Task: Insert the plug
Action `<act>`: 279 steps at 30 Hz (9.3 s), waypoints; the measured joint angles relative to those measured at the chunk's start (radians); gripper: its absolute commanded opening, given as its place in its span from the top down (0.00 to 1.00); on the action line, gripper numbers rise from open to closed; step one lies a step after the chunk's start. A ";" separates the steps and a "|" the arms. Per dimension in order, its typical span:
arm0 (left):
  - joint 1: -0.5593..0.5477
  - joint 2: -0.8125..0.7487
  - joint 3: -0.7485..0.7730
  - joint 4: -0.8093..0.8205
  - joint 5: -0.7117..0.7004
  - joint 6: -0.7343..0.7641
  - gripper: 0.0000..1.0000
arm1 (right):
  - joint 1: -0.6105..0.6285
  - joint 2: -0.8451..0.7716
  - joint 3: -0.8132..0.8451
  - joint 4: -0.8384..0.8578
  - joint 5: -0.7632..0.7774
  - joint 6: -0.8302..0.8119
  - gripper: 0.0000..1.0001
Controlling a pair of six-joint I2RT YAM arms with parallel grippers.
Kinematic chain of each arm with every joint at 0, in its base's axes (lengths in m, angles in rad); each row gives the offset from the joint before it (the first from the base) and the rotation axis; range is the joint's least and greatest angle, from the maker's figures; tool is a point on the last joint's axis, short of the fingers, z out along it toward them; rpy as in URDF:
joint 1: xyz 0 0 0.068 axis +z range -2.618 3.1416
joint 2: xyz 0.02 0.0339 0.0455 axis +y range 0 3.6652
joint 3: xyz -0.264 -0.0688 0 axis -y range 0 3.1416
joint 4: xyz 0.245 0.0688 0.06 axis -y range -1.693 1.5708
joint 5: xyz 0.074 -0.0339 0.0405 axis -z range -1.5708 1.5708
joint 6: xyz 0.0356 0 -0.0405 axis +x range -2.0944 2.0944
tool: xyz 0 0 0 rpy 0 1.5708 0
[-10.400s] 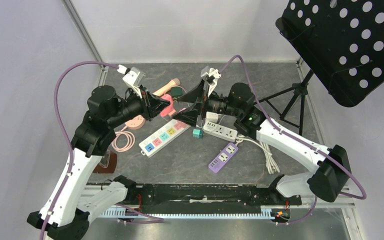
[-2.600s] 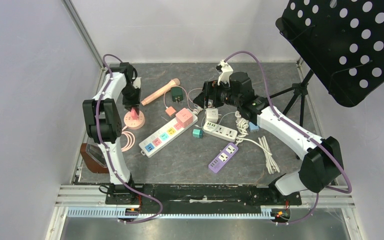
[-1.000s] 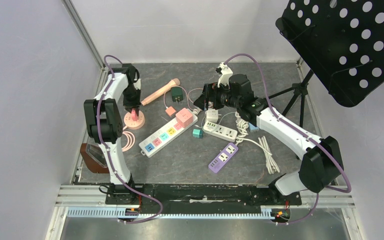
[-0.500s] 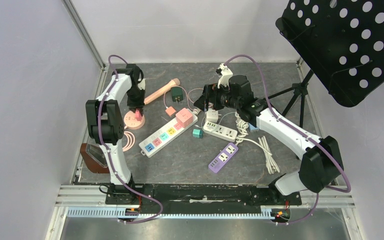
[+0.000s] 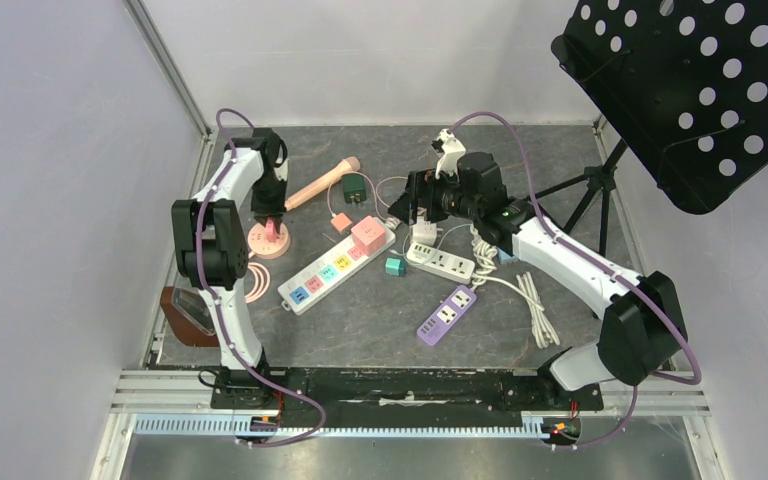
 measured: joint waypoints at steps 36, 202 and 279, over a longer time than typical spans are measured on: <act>-0.008 0.013 0.011 -0.021 -0.055 -0.001 0.98 | -0.001 0.000 -0.005 0.001 0.003 -0.001 0.12; -0.033 -0.280 -0.203 0.138 -0.010 -0.306 0.26 | 0.179 0.345 0.236 0.167 -0.054 0.134 0.02; 0.225 -0.357 -0.552 0.433 0.413 -0.432 0.68 | 0.274 0.990 0.620 0.412 -0.037 0.763 1.00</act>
